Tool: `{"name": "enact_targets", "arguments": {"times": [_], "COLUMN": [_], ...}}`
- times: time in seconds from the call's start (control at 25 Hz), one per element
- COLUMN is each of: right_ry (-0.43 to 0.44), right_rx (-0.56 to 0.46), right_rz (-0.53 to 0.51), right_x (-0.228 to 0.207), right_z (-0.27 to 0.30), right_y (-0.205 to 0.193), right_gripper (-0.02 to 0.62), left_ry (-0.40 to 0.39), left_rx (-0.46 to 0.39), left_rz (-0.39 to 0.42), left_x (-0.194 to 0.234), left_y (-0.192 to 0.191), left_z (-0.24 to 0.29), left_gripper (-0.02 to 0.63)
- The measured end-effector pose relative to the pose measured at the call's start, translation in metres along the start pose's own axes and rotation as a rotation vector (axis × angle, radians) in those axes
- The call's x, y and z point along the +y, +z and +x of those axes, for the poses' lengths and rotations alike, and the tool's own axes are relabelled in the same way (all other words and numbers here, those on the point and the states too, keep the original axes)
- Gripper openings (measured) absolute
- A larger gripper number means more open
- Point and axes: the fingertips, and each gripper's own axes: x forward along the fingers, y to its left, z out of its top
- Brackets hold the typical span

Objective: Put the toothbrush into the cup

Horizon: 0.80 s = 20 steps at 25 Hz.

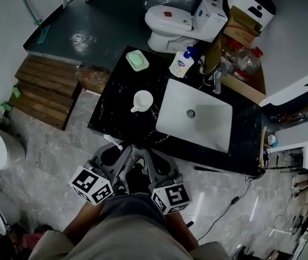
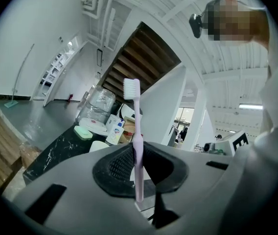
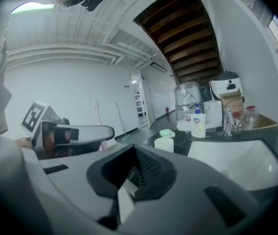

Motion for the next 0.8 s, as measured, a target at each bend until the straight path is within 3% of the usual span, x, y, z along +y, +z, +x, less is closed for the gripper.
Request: {"name": "enact_targets", "arguments": {"times": [0.56, 0.8], "right_ry": [0.042, 0.087], "right_rx": [0.013, 0.008], "right_rz": [0.014, -0.012], "right_x": [-0.075, -0.091], "right_z": [0.053, 0.074], "right_y": [0.021, 0.028], "right_gripper": [0.005, 0.005], "left_ry": [0.010, 0.038], "left_rx": [0.020, 0.007], "left_rz": [0.002, 0.102], "left_x": [0.027, 0.035], "left_y": [0.017, 0.030], "left_z": [0.093, 0.123], "left_gripper": [0.048, 0.048]}}
